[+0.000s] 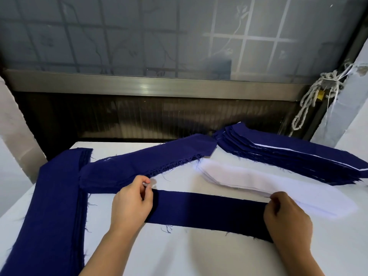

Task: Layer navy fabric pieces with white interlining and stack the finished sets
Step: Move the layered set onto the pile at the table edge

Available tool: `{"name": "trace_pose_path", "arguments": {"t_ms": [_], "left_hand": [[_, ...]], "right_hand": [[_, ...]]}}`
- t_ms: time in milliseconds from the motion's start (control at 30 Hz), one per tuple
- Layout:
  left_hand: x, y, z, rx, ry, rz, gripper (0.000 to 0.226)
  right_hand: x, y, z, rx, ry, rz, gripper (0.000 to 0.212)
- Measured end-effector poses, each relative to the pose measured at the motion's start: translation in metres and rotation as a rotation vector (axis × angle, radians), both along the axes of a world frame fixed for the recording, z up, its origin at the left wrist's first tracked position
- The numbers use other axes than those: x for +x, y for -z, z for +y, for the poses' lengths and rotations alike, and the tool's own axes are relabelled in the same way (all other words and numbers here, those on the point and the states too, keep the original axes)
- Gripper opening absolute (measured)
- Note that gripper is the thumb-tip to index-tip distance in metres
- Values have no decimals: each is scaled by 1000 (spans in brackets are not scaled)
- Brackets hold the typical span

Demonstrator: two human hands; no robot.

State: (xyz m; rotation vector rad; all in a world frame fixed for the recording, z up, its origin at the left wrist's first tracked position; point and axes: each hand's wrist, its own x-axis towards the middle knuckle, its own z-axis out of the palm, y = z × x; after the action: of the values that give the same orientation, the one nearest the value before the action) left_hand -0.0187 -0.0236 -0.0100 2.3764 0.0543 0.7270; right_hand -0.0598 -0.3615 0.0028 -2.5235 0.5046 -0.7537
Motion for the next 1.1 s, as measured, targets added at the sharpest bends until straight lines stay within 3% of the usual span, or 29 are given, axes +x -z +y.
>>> {"name": "trace_pose_path", "arguments": {"t_ms": [233,533,667,867,1100], "left_hand": [[2,4,-1,111,81,111,18],[2,4,-1,140,136,155,15],[2,2,-4,178,133,130,12],[0,0,-6,197,129,109,11],[1,1,-6,204,132,110,12]], "right_hand": [[3,1,-2,-72,136,88,21],[4,5,-1,-232,98,109,17],[16,1,9,-281,-97,-19,3],[84,-24,36,-237,-377,12,19],[126,-16,54,-339,-457,314,15]]}}
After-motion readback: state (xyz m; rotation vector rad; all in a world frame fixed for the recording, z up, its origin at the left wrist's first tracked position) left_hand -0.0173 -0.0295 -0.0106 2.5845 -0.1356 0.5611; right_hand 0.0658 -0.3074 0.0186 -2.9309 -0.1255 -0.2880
